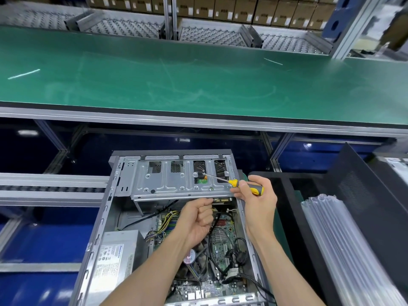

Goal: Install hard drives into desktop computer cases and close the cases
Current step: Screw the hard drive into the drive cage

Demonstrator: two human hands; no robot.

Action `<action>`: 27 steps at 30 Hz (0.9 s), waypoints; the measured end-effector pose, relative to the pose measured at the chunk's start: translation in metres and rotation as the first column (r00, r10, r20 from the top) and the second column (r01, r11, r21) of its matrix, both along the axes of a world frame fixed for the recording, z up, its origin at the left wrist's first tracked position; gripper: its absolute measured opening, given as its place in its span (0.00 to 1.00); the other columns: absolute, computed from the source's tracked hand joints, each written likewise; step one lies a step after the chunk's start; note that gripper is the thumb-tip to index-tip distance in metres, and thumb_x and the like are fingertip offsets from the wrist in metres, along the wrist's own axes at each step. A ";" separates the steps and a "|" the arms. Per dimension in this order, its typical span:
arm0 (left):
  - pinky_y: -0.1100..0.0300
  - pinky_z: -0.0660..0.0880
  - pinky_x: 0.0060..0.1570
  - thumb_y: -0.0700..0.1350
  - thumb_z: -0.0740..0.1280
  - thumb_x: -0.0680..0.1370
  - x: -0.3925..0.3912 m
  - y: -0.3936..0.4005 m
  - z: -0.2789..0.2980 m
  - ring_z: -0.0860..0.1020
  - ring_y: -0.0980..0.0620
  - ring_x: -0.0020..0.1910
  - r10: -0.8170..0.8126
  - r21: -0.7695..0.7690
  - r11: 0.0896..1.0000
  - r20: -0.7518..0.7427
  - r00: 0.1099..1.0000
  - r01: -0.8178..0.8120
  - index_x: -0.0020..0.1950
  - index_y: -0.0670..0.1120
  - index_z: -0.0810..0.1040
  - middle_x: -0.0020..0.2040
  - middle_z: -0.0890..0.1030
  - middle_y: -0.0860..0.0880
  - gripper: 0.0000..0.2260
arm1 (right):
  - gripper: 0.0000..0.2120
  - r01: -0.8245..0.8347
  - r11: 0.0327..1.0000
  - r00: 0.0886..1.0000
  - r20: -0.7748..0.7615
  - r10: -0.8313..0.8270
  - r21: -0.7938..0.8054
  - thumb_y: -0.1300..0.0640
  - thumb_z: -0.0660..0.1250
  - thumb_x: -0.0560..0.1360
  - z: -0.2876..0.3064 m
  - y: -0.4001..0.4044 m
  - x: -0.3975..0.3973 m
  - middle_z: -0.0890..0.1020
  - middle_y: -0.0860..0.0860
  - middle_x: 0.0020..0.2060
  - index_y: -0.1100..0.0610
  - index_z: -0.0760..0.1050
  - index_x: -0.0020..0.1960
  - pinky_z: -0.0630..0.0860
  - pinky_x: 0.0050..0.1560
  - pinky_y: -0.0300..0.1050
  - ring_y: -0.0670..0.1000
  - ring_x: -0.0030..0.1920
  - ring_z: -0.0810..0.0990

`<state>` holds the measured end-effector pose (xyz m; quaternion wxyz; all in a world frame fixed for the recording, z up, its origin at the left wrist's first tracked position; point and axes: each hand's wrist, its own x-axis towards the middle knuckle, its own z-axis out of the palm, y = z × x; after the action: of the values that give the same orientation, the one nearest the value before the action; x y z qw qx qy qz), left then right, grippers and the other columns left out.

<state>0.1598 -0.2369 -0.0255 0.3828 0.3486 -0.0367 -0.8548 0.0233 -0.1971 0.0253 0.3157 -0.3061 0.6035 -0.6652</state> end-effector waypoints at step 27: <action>0.66 0.51 0.16 0.32 0.61 0.79 0.001 0.000 0.001 0.55 0.59 0.17 -0.013 0.006 1.000 -0.019 1.000 0.013 0.32 0.49 0.64 0.23 0.57 0.54 0.19 | 0.12 -0.227 0.970 0.743 -0.628 0.232 0.089 0.61 0.71 0.75 0.049 -0.028 0.004 0.81 0.47 0.36 0.50 0.69 0.50 0.80 0.38 0.53 0.48 0.33 0.83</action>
<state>0.1610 -0.2365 -0.0242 0.3762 0.3417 -0.0327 -0.8606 0.0271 -0.2255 0.0747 0.1740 -0.5830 0.6344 -0.4769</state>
